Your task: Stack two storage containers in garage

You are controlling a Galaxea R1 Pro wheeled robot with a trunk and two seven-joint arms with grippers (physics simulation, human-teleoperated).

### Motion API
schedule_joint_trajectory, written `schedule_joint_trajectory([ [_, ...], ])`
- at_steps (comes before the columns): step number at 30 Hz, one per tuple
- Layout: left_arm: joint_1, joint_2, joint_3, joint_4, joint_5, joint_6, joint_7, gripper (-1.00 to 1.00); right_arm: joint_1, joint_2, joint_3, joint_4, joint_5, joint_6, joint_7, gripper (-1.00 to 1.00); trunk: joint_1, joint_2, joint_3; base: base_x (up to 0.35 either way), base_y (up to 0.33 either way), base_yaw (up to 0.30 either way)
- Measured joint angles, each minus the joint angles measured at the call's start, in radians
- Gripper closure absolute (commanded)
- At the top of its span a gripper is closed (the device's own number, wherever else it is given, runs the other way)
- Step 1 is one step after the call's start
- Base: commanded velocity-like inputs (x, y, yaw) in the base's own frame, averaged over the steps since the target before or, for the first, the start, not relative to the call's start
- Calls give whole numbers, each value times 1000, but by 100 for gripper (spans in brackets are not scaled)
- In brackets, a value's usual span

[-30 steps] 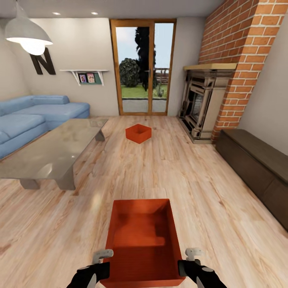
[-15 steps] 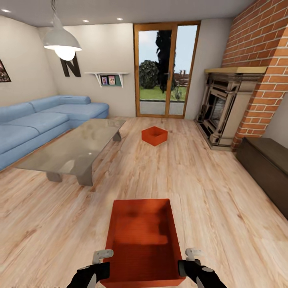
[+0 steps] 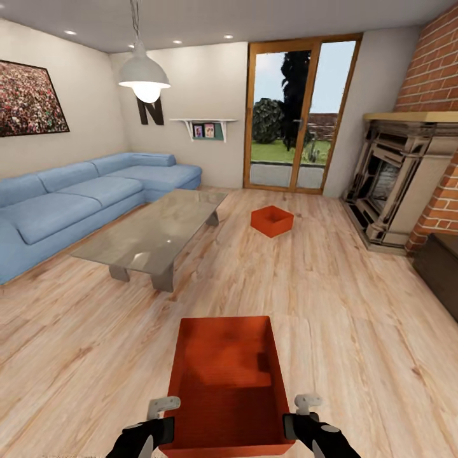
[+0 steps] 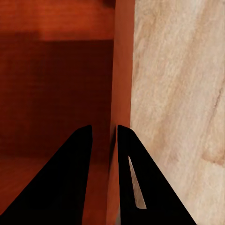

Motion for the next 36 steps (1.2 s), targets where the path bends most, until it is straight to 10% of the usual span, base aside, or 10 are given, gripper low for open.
schedule_joint_trajectory([
  [36, 0, 0, 0, 0, 0, 2, 0, 100, 0, 0, 0, 0, -1, 2, 0, 100, -138, 252, 117, 0, 0, 299],
])
